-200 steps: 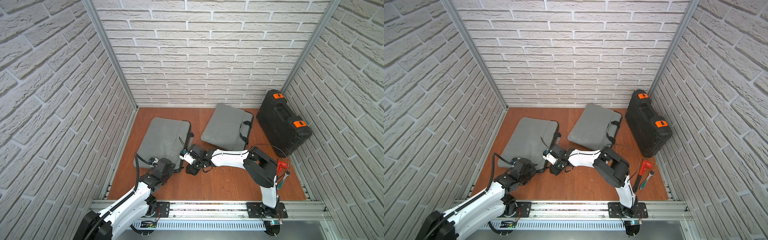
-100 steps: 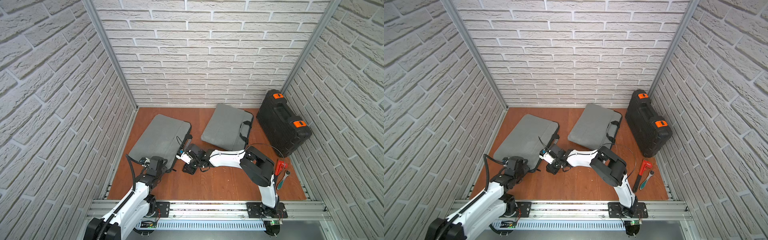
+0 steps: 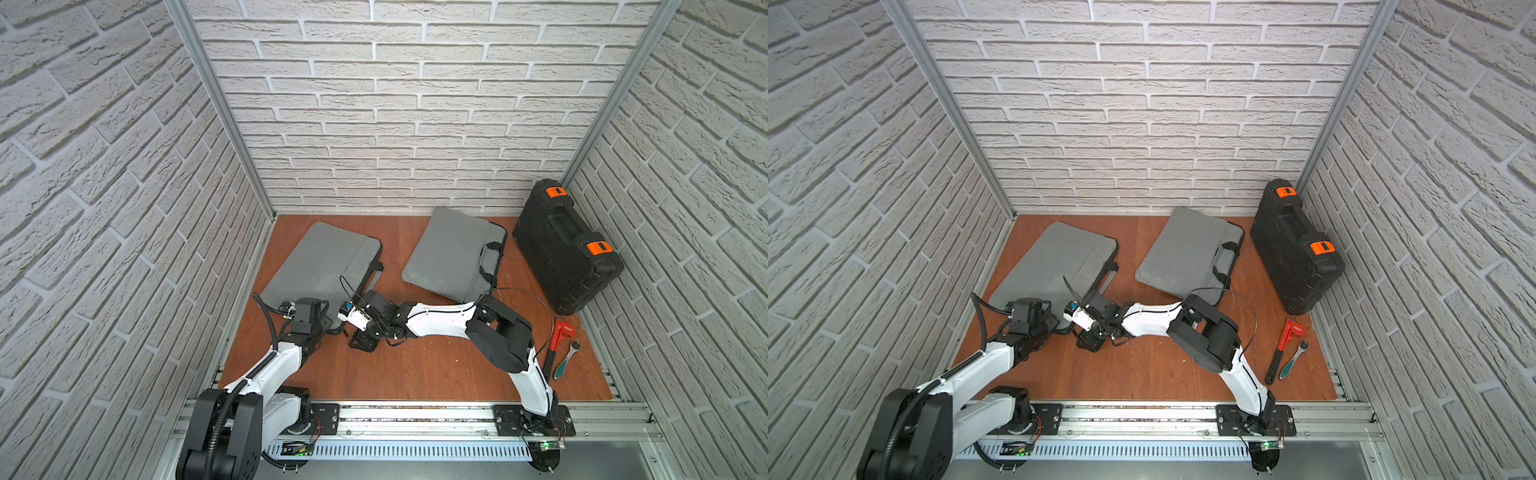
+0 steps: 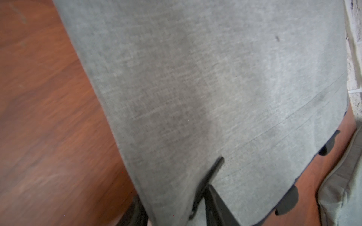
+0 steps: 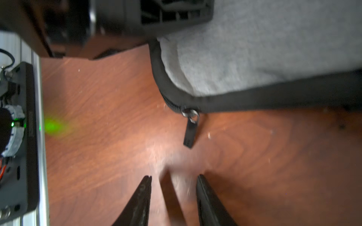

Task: Open the zippered laptop bag and take out the laptop
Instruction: Unzip the zipper on the zippered laptop bag.

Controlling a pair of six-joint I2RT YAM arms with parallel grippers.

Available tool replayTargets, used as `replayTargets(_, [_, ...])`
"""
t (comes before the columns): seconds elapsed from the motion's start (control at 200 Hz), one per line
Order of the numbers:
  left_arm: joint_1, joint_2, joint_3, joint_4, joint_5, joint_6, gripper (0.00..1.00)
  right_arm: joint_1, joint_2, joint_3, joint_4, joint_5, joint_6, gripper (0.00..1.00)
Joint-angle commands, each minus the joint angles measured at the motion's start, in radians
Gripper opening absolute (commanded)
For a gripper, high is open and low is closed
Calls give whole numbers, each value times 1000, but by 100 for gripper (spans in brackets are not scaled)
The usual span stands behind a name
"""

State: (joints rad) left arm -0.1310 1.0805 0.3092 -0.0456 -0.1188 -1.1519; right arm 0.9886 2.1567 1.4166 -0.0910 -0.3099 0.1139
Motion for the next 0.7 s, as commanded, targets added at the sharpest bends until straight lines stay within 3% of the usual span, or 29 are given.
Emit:
replayTargets(0.0, [22,26,-6,-14,25,17,45,4,35,40,54,17,47,41])
replayTargets(0.36, [67,-50,-25,-65,25,26,45,4,87,81,49,118,125,37])
replayTargets(0.695, [71,-73,-34,-77,26,26,46,6,102,77,92,26,127,33])
